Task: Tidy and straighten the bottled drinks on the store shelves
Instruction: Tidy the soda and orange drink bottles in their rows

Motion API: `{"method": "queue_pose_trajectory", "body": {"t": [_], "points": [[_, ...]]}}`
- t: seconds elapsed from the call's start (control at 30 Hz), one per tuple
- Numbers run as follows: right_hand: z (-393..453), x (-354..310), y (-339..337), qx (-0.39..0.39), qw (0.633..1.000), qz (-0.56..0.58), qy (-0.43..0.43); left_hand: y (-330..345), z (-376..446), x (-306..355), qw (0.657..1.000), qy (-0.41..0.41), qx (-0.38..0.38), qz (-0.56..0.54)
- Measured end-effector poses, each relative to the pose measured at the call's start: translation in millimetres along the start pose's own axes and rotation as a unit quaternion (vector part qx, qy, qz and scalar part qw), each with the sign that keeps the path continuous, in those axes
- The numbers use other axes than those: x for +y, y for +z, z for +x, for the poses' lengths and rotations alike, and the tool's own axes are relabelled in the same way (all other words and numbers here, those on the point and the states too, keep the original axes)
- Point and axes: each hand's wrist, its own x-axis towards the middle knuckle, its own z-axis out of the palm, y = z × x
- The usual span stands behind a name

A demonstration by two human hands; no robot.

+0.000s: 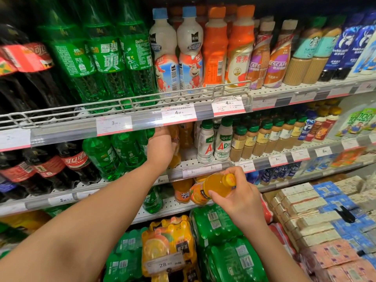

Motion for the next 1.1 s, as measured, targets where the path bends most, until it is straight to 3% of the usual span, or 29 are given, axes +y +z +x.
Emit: {"method": "queue_pose_trajectory", "body": {"t": [0.13,0.23,0.4,0.6,0.9,1.1], "points": [[4.1,-9.6,5.8,-0.014,1.000,0.003,0.003,-14.6,-19.8,-1.2,0.999,-0.010,0.028,-0.029],[6.8,-22.5,11.2,-0.022,1.000,0.001,-0.012,-26.1,-47.1,-11.6,0.995,0.041,0.050,-0.070],[11.1,-53.2,21.7,-0.033,0.997,0.018,-0.065,-48.8,-95.4,-53.4,0.975,0.123,-0.116,-0.145],[17.9,-103.2,47.7,-0.105,0.987,0.047,-0.112,-95.0,-150.9,-98.2,0.927,0.115,-0.230,-0.272],[4.5,-212.6,122.9,-0.238,0.949,0.089,-0.189,-132.5,-207.3,-199.7,0.897,-0.011,-0.156,-0.414],[-23.4,-299.2,207.5,-0.297,0.924,0.078,-0.227,-156.7,-239.6,-312.0,0.911,-0.069,-0.067,-0.402]]}}
